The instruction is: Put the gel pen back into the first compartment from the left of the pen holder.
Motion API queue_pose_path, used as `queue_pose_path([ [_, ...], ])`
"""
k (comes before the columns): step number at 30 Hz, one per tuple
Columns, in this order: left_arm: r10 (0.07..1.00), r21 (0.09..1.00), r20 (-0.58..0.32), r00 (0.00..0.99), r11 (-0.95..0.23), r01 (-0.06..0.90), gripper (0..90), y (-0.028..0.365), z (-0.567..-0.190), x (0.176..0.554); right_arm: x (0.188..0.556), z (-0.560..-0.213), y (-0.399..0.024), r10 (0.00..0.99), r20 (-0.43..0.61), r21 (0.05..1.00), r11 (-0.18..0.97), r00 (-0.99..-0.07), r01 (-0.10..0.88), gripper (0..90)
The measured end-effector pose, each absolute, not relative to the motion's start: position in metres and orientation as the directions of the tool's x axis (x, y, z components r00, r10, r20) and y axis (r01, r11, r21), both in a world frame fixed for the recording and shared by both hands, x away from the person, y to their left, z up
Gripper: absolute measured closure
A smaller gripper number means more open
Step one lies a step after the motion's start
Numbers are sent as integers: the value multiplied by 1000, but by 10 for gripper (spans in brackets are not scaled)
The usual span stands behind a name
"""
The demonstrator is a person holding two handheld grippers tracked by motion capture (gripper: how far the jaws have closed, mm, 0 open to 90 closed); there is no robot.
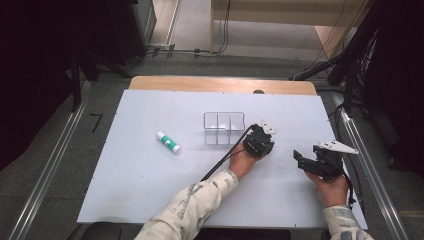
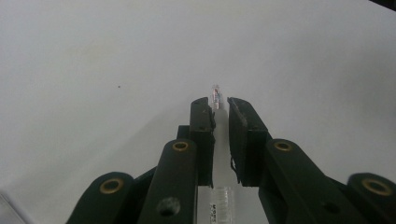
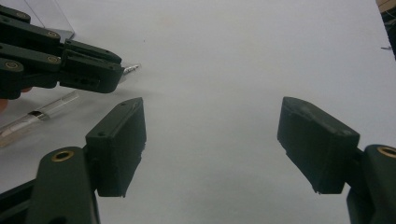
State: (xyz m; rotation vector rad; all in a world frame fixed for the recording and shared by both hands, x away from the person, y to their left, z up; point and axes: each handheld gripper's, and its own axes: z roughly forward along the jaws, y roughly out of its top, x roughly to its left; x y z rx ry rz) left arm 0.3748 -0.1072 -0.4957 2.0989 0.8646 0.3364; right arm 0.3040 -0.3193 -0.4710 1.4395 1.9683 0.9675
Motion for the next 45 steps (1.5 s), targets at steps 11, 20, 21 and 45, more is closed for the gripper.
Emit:
queue_pose_path([
  [11, 684, 792, -64, 727, -408, 454, 812, -105, -488, 373, 304, -471, -320, 952, 8, 789, 181, -305, 587, 223],
  [20, 680, 806, -61, 731, -398, 438, 814, -103, -479, 369, 304, -471, -319, 952, 7, 788, 183, -305, 588, 223],
  [21, 680, 806, -61, 730, -398, 438, 814, -102, -478, 369, 304, -471, -319, 952, 6, 788, 183, -305, 587, 223],
  [45, 665, 831, -84, 742, -364, 420, 813, -90, -446, 359, 304, -471, -319, 953, 5, 786, 183, -303, 591, 223],
])
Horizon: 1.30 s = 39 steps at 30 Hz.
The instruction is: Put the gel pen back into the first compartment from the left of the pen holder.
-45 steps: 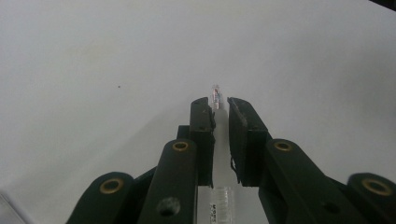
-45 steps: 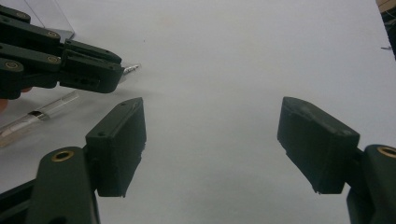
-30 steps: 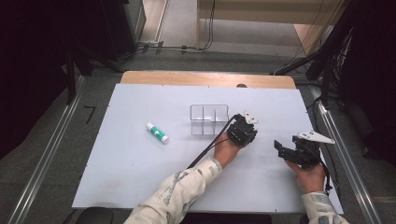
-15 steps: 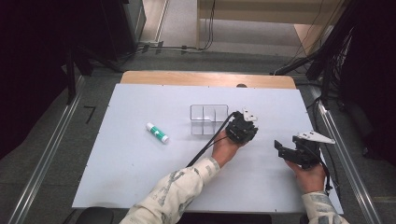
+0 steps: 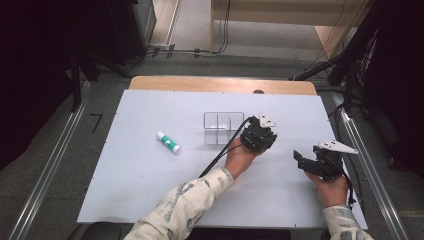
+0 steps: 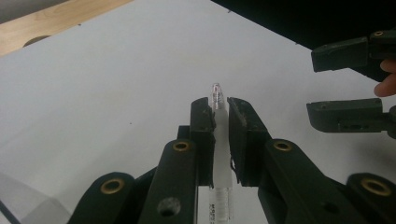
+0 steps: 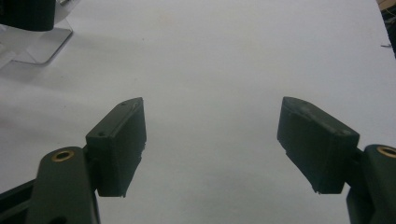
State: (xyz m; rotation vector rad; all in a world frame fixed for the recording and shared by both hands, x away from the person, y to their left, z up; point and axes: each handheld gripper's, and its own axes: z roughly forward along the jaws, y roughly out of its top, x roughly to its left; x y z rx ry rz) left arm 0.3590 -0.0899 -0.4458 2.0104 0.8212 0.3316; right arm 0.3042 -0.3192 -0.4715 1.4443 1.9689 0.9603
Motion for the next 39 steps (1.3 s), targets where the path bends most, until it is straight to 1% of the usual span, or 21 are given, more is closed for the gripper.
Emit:
queue_pose_path([
  [11, 664, 848, -75, 744, -350, 398, 813, -71, -429, 356, 304, -471, -320, 954, 13, 785, 177, -300, 593, 224],
  [18, 678, 856, -95, 729, -318, 407, 813, -57, -420, 358, 304, -472, -319, 954, 8, 783, 179, -298, 595, 224],
  [29, 696, 862, -113, 710, -287, 418, 812, -37, -406, 365, 305, -472, -319, 954, 7, 783, 181, -299, 595, 223],
  [39, 733, 873, -99, 673, -260, 413, 812, -10, -388, 377, 305, -472, -319, 954, 7, 783, 180, -299, 595, 223],
])
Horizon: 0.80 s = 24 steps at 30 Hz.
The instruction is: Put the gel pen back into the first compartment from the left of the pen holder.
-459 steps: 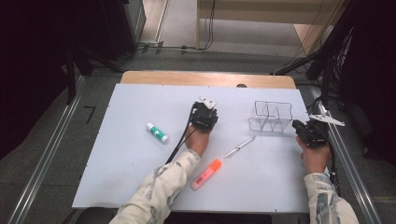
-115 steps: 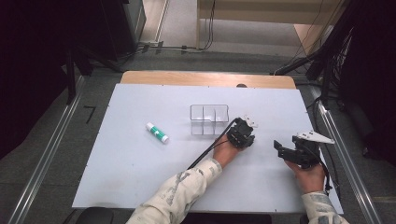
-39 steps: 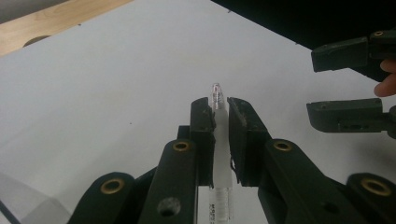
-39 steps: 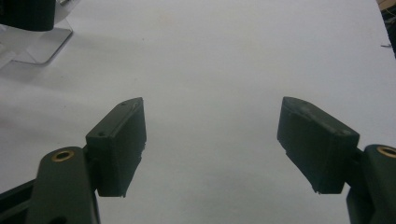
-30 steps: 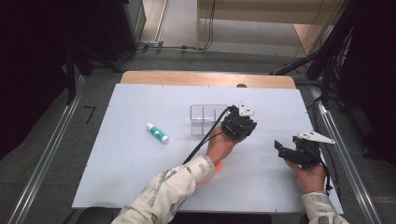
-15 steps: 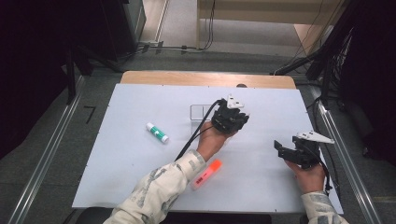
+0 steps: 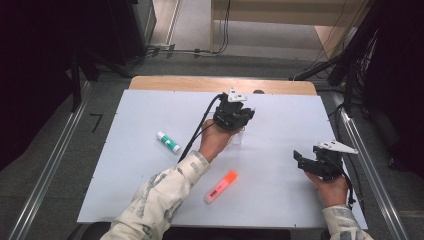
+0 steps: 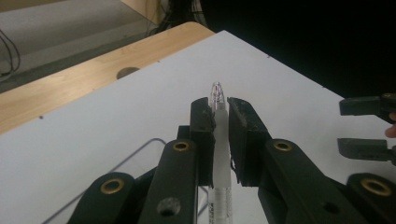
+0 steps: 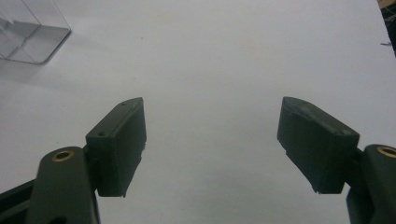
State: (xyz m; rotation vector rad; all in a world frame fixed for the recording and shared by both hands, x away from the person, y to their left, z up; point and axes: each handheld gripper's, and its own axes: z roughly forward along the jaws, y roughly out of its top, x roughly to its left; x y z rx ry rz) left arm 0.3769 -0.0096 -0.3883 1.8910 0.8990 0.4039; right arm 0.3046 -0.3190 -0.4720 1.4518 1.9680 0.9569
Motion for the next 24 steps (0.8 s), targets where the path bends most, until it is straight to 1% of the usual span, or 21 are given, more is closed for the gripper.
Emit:
queue_pose_path([
  [15, 786, 876, -109, 609, -214, 433, 812, 26, -376, 393, 305, -472, -319, 955, 8, 781, 179, -296, 598, 223],
  [19, 799, 873, -98, 593, -217, 437, 812, 33, -375, 398, 305, -472, -319, 955, 7, 781, 179, -296, 598, 223],
  [24, 817, 872, -113, 565, -191, 451, 812, 44, -373, 406, 305, -472, -319, 956, 8, 781, 178, -294, 598, 223],
])
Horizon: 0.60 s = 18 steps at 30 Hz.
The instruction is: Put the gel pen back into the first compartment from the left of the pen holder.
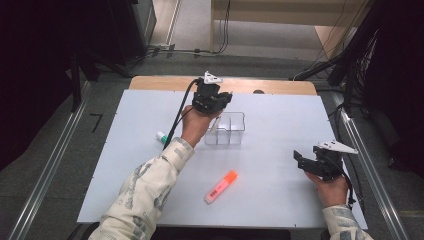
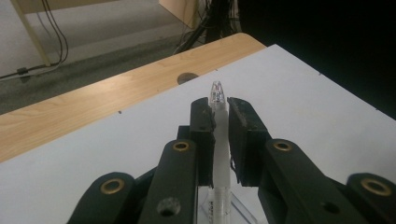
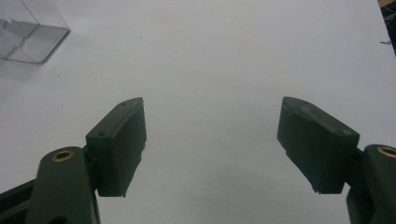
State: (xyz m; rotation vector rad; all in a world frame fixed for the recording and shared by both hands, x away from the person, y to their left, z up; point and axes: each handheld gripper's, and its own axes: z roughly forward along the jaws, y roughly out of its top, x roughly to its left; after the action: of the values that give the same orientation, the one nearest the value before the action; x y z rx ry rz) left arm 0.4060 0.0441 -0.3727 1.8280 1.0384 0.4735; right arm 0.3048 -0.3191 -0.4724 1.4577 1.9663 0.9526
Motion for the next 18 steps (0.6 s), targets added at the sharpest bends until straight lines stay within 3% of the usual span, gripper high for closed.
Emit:
queue_pose_path([
  [18, 833, 878, -136, 536, -149, 456, 812, 58, -361, 415, 305, -472, -319, 956, 8, 781, 178, -294, 599, 223],
])
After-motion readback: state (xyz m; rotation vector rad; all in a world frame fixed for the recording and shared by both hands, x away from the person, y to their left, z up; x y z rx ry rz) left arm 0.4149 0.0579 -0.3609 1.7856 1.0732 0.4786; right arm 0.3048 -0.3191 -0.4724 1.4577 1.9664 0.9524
